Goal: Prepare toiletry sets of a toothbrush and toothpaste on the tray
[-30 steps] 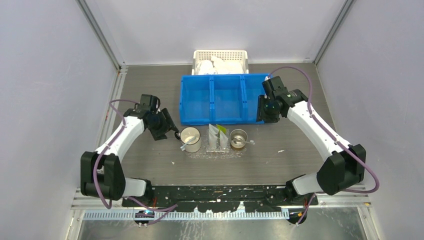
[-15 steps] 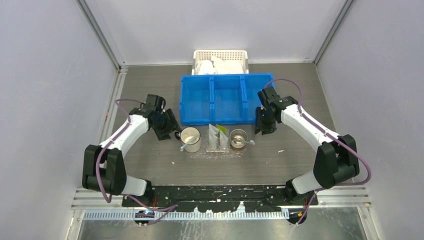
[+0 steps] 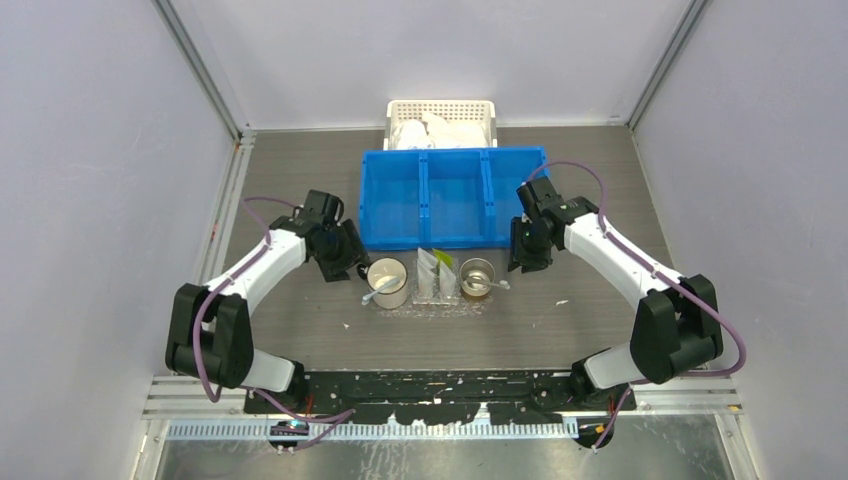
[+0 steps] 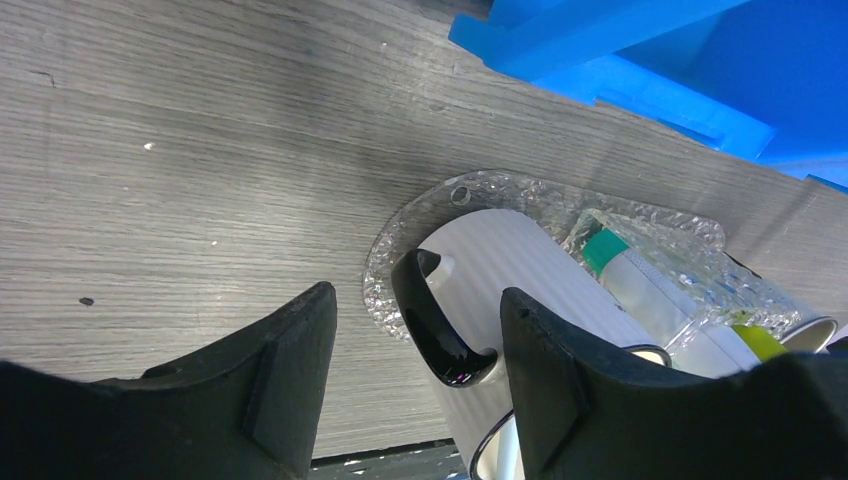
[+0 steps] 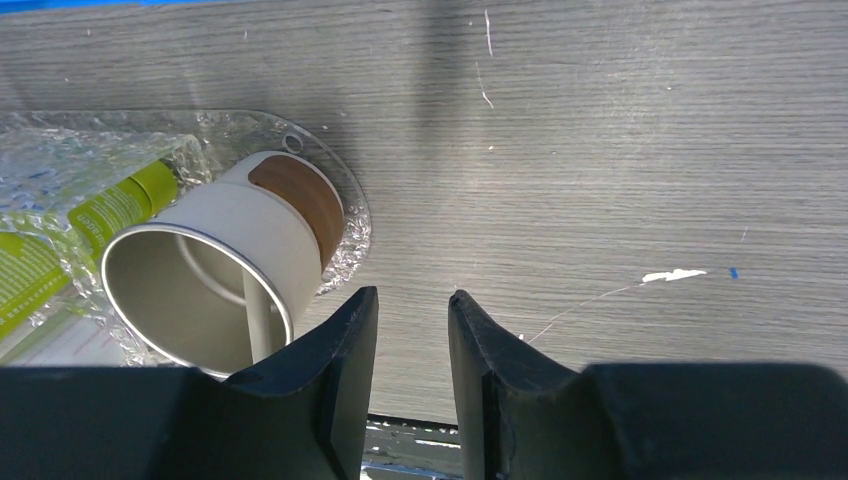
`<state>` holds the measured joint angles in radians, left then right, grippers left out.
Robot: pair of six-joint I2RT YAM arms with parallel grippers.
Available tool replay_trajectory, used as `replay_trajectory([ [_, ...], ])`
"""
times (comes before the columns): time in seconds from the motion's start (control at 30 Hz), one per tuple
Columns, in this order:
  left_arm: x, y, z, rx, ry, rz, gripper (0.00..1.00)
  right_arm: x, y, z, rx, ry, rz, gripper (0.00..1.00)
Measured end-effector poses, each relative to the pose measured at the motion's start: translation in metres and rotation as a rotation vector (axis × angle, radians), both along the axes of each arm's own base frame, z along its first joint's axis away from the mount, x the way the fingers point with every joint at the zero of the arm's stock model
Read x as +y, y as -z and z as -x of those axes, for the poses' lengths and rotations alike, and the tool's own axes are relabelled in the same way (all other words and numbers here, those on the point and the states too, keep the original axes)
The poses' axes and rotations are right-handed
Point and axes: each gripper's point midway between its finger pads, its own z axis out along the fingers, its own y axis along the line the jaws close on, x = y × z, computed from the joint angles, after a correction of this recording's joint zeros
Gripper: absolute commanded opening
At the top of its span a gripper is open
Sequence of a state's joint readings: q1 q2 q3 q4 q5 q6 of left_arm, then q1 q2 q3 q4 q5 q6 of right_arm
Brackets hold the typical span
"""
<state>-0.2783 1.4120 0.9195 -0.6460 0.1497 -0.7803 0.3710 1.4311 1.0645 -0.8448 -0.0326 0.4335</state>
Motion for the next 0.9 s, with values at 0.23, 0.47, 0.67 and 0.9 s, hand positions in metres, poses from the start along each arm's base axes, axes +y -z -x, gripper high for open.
replay_trajectory([
  [0.23, -0.002, 0.002, -0.001, 0.003, -0.001, -0.009, 0.62, 0.001, 0.003, 0.003, 0.013, -0.005, -0.009, 0.38],
  [0.47, -0.007, 0.003, -0.007, 0.01, -0.005, -0.01, 0.62, 0.004, 0.002, 0.007, 0.014, -0.014, -0.03, 0.38],
  [0.67, -0.017, -0.001, -0.016, -0.005, 0.013, -0.011, 0.62, 0.006, 0.005, 0.011, 0.027, -0.022, -0.042, 0.38],
  [0.9, -0.025, 0.0, -0.02, -0.005, 0.029, -0.02, 0.62, 0.013, 0.007, 0.015, 0.035, -0.045, -0.054, 0.38],
])
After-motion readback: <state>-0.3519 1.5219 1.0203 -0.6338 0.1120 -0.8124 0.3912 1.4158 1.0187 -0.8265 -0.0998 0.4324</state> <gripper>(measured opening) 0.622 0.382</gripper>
